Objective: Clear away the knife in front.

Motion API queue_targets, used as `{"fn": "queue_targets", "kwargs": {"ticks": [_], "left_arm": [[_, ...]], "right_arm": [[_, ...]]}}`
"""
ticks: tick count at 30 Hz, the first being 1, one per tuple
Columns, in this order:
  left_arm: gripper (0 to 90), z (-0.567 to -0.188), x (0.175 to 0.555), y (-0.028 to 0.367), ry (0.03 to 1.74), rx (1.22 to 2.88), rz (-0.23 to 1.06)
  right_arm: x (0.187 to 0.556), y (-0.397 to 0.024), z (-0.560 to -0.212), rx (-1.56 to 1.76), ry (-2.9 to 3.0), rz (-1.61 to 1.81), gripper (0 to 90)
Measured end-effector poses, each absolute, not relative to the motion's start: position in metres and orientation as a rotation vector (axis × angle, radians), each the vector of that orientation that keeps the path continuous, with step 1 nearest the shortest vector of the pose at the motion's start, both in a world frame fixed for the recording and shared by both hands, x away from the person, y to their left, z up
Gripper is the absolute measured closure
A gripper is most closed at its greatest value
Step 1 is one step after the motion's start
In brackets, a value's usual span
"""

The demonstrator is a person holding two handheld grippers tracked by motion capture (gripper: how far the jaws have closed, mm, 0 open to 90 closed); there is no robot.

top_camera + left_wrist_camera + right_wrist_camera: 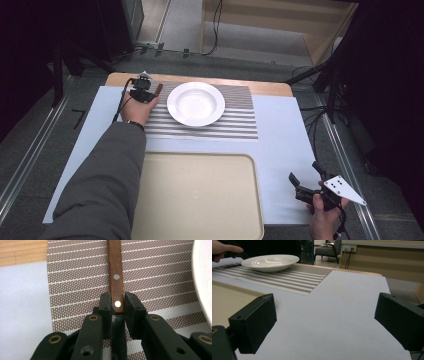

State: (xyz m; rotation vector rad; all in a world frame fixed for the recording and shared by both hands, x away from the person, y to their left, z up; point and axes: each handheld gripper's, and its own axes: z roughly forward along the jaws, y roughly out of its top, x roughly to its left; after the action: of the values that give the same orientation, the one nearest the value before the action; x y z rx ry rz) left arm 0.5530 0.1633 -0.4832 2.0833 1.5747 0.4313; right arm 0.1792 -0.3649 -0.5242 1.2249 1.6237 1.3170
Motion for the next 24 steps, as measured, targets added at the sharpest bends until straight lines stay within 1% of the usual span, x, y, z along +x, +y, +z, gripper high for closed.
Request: {"fn": "queue_targets", "kwargs": {"ticks": [7, 12, 24], "left_arm": [[76.7, -0.4818, 0.555, 0.164, 1.578, 2.097, 0.41], [77.0, -0.4818, 0.5529, 0.1606, 1.573, 2.111, 0.446], [77.1, -0.4752, 0.5469, 0.1675, 1.544, 2.123, 0.433]], "right_arm": [[0.1792, -0.3651, -0.5242, 1.226, 1.623, 1.318, 2.6], [0.1789, -0.3653, -0.5242, 1.228, 1.623, 1.319, 2.6], [0.1792, -0.365, -0.5242, 1.229, 1.625, 1.321, 2.6]]}}
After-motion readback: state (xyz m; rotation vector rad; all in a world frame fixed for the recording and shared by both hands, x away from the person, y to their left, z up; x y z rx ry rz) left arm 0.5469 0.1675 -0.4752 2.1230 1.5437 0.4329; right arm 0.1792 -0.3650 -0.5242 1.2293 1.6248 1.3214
